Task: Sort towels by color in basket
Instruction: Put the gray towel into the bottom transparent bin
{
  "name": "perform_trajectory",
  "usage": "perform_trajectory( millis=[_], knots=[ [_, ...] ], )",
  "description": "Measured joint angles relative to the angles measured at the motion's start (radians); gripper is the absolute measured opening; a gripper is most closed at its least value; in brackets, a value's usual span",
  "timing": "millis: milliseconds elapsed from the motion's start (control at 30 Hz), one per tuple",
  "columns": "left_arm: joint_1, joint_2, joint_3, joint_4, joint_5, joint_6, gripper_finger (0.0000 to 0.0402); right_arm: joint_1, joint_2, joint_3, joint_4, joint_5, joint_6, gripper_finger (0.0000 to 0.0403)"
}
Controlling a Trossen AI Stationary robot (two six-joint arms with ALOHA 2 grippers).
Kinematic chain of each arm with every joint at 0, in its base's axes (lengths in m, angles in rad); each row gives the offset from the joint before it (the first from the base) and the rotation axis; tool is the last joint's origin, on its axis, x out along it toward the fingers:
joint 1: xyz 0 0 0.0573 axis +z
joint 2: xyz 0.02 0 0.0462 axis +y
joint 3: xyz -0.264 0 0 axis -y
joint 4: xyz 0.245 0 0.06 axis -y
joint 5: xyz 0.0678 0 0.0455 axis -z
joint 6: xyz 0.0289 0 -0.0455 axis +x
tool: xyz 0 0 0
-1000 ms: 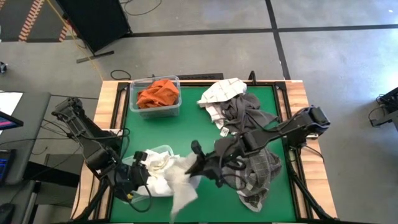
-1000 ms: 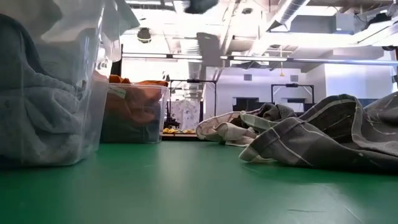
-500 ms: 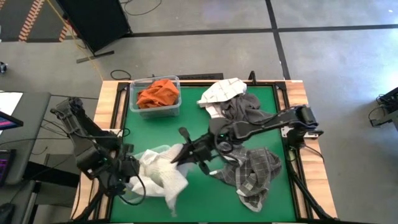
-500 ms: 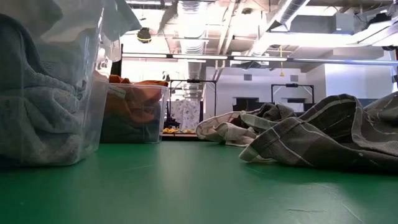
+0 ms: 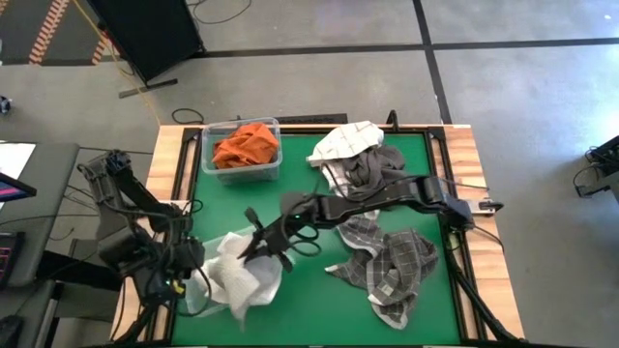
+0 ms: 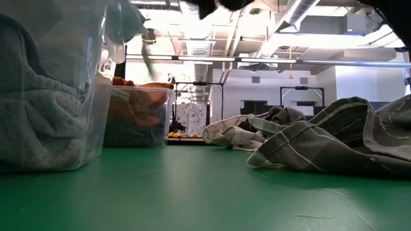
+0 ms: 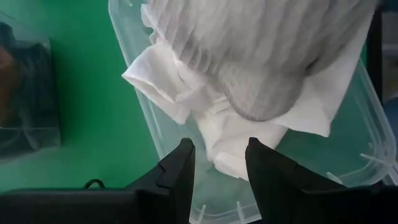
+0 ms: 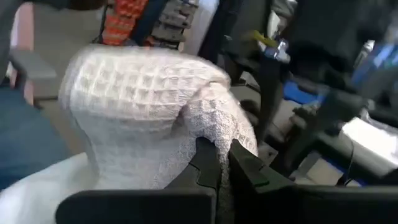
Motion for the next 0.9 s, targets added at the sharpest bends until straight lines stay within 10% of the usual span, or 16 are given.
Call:
perform_trajectory(
  millis=[467, 900],
  knots=[
    [-0.004, 0.004, -0.021, 0.245, -0.241, 0.253, 0.0135, -0.050, 0.139, 0.067, -0.069, 0.029, 0.175, 0.0037],
    [0.118, 0.006, -0.215, 0.489, -0.164, 0.423, 0.0135, -0.047, 0.136, 0.067, -0.092, 0.032, 0.186, 0.0055]
  ],
)
